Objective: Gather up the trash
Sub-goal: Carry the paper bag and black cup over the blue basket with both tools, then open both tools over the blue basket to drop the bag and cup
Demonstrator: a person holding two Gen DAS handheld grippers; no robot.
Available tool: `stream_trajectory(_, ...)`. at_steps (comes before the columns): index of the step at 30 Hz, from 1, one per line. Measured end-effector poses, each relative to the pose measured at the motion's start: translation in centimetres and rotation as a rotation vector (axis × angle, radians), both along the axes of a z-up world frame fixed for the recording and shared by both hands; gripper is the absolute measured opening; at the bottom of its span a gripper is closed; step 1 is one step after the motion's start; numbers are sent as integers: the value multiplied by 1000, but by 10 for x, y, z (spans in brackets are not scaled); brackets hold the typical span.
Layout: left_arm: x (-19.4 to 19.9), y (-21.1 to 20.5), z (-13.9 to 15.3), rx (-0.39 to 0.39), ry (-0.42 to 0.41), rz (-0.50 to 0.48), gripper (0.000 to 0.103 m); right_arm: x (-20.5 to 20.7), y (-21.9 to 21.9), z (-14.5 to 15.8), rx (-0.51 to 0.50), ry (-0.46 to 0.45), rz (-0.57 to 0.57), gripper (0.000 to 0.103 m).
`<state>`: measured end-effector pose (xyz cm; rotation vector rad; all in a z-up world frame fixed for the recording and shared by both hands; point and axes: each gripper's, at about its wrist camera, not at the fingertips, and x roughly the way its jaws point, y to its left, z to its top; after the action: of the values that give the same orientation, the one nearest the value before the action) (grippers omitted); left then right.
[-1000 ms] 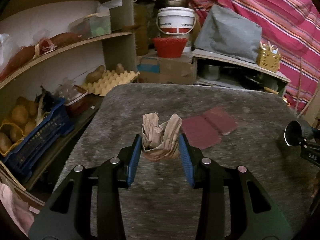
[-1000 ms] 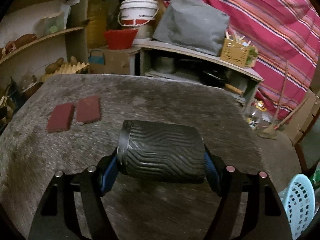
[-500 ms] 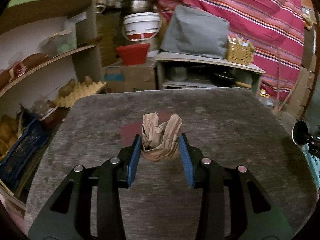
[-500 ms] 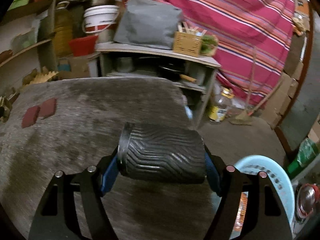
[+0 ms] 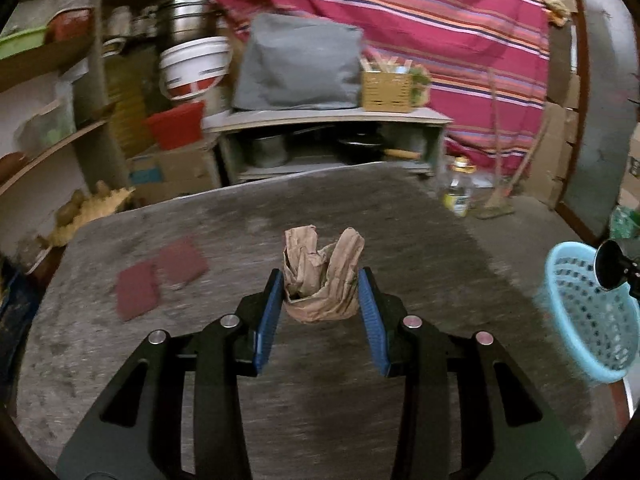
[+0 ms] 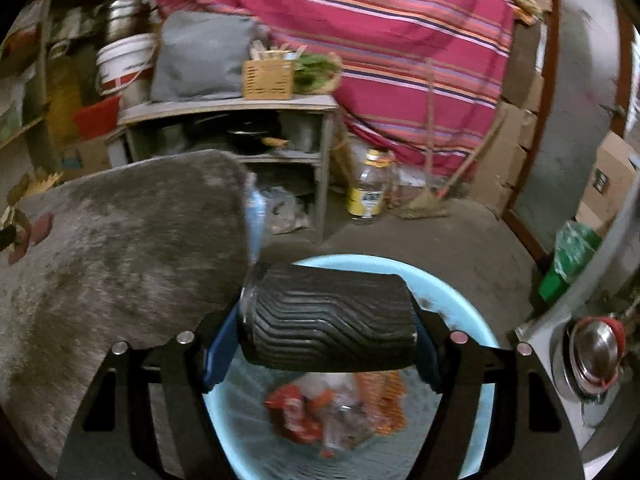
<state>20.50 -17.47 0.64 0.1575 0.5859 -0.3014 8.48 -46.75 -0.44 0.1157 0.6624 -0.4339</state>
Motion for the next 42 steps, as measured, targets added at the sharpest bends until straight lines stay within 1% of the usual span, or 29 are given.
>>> stream_trajectory(3, -10, -34, 5, 14, -21, -48, 37, -19, -25, 3, 14, -21, -42, 72)
stream_trajectory(5, -18, -57, 8, 5, -24, -79, 37, -31, -41, 2, 19, -25, -65, 72)
stream_trajectory(8, -29, -92, 9, 1, -27, -137, 37, -46, -61, -3, 31, -22, -102, 72)
stream_trajectory(10, -38, -117, 10, 11, -37, -176, 37, -55, -76, -6, 55, -27, -125, 72)
stream_trajectory(13, -52, -152, 8, 1, -31, -233, 37, -67, -95, -12, 86, -36, -151, 72)
stream_trajectory(15, -57, -170, 5, -7, -25, -259, 37, -71, -102, -16, 109, -43, -157, 72)
stream_trajectory(18, -65, -198, -7, -4, -6, -294, 38, -73, -105, -20, 108, -41, -155, 72)
stream_trajectory(25, -69, -239, -31, 15, 31, -344, 38, -68, -103, -23, 123, -36, -141, 72)
stream_trajectory(28, -72, -249, -33, 23, 29, -363, 39, -62, -101, -23, 123, -31, -131, 72)
stream_trajectory(31, -74, -253, -30, 38, 12, -376, 43, -59, -99, -23, 130, -30, -125, 72)
stream_trajectory(32, -74, -251, -27, 35, 5, -373, 50, -58, -99, -23, 131, -30, -124, 72)
stream_trajectory(33, -74, -249, -25, 28, 2, -367, 54, -57, -98, -23, 131, -28, -123, 72)
stream_trajectory(34, -74, -247, -23, 23, -1, -360, 63, -56, -97, -23, 132, -26, -121, 72)
stream_trajectory(35, -73, -242, -20, 12, -5, -350, 69, -55, -96, -23, 131, -23, -121, 72)
stream_trajectory(37, -71, -236, -17, 2, -8, -343, 72, -52, -93, -24, 133, -18, -115, 72)
stream_trajectory(39, -70, -226, -14, 12, -25, -319, 76, -48, -90, -24, 134, -12, -107, 72)
stream_trajectory(41, -68, -214, -11, 8, -36, -291, 87, -40, -84, -25, 139, 1, -94, 72)
stream_trajectory(42, -66, -204, -9, 2, -40, -271, 88, -38, -82, -26, 141, 6, -89, 72)
